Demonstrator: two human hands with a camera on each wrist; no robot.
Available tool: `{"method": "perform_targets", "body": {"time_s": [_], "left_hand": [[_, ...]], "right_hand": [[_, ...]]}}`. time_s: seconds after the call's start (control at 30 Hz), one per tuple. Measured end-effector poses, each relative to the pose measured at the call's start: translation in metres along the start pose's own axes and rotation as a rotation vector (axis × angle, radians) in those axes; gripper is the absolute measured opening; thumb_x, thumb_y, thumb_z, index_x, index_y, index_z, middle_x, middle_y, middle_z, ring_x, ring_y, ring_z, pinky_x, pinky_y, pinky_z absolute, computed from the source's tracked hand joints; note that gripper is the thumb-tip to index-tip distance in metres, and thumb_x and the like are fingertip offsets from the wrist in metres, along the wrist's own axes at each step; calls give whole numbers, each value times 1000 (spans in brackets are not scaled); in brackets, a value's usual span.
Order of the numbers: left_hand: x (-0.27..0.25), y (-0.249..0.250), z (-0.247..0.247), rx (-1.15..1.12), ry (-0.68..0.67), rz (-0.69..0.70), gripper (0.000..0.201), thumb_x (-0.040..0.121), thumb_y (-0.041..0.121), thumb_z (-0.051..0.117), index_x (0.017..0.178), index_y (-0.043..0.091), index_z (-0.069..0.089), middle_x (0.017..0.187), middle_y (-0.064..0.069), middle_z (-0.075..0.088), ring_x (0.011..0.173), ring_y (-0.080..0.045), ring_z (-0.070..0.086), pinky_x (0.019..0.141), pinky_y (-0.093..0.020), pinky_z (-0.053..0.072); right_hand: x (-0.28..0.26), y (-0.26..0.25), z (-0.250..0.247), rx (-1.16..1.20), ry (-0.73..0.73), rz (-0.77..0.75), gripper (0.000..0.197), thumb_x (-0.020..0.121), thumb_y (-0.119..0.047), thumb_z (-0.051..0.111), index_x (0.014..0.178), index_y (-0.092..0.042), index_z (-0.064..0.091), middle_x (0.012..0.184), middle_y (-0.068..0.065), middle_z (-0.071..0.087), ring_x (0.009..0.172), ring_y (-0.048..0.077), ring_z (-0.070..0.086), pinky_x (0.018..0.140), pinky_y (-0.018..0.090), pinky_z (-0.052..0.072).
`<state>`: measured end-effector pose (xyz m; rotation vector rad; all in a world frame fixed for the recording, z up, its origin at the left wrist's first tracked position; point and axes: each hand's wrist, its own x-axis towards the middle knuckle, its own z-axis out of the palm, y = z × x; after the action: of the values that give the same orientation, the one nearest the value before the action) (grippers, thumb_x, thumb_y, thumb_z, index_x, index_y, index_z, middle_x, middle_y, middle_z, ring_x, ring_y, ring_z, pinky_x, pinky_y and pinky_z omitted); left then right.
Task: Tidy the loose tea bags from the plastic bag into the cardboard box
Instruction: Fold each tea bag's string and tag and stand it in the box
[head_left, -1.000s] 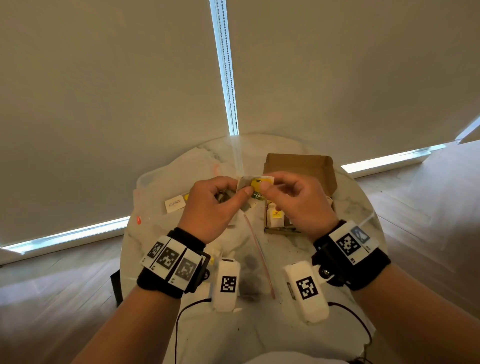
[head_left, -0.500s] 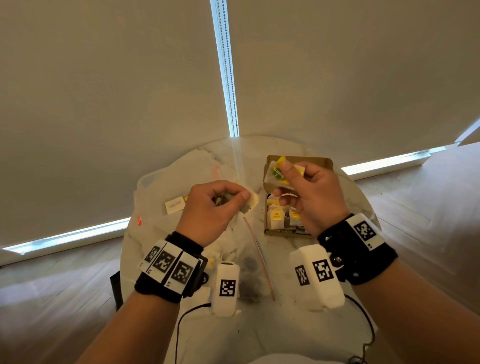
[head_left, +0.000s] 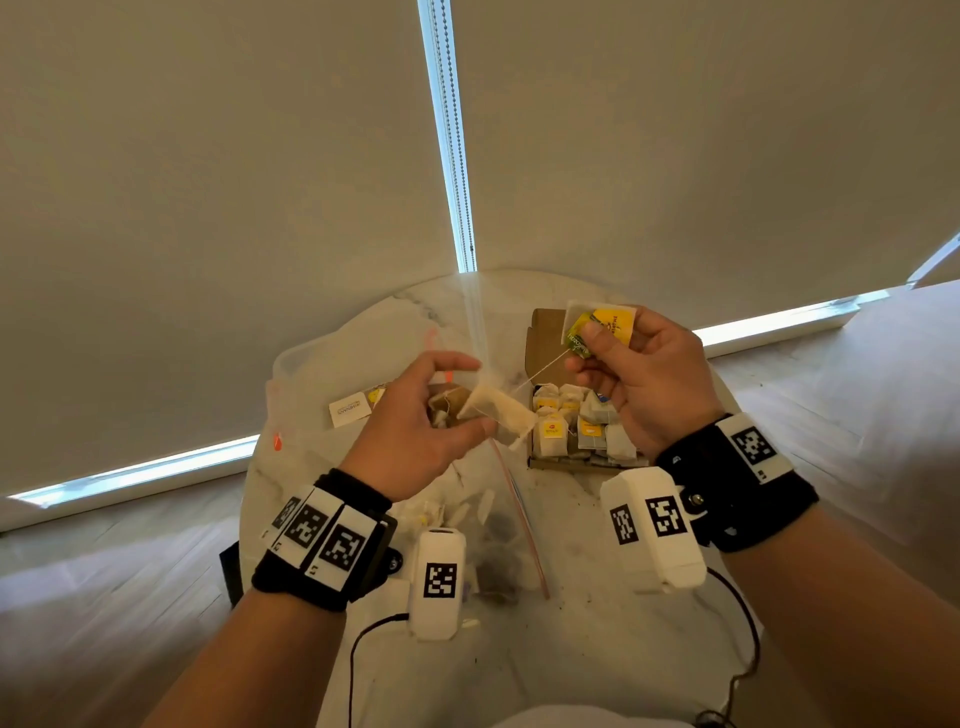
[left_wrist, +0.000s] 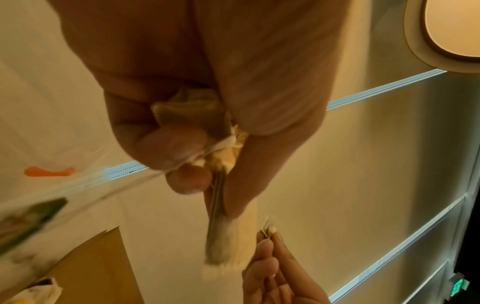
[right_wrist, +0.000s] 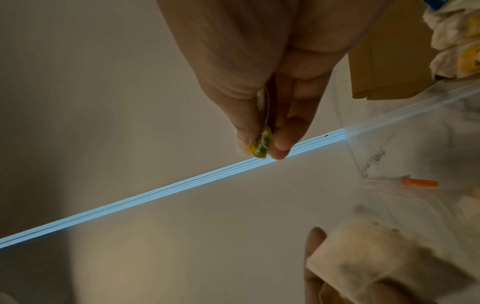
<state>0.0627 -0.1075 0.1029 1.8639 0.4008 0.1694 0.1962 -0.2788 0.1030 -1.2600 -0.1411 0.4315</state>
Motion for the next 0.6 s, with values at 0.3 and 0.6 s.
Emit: {"method": "perform_targets", "body": {"time_s": [0.3, 0.6], "left_hand": [[2, -7, -5, 159, -185, 77, 18, 79, 8, 80, 90, 21, 74, 81, 12, 71, 74, -5, 65, 72, -19, 49], [2, 0, -2, 33, -111, 26, 14, 81, 5, 77, 91, 15, 73, 64, 14, 63, 53, 0, 52, 52, -14, 41]], "right_hand": [[7, -7, 4, 47, -53, 140, 13, 96, -14, 58, 101, -6, 66, 96, 15, 71, 78, 27, 71, 63, 34, 57], [18, -1, -10, -112, 145, 74, 14, 98, -12, 56, 91, -15, 68, 87, 6, 71, 77, 21, 68, 66, 29, 56]]}}
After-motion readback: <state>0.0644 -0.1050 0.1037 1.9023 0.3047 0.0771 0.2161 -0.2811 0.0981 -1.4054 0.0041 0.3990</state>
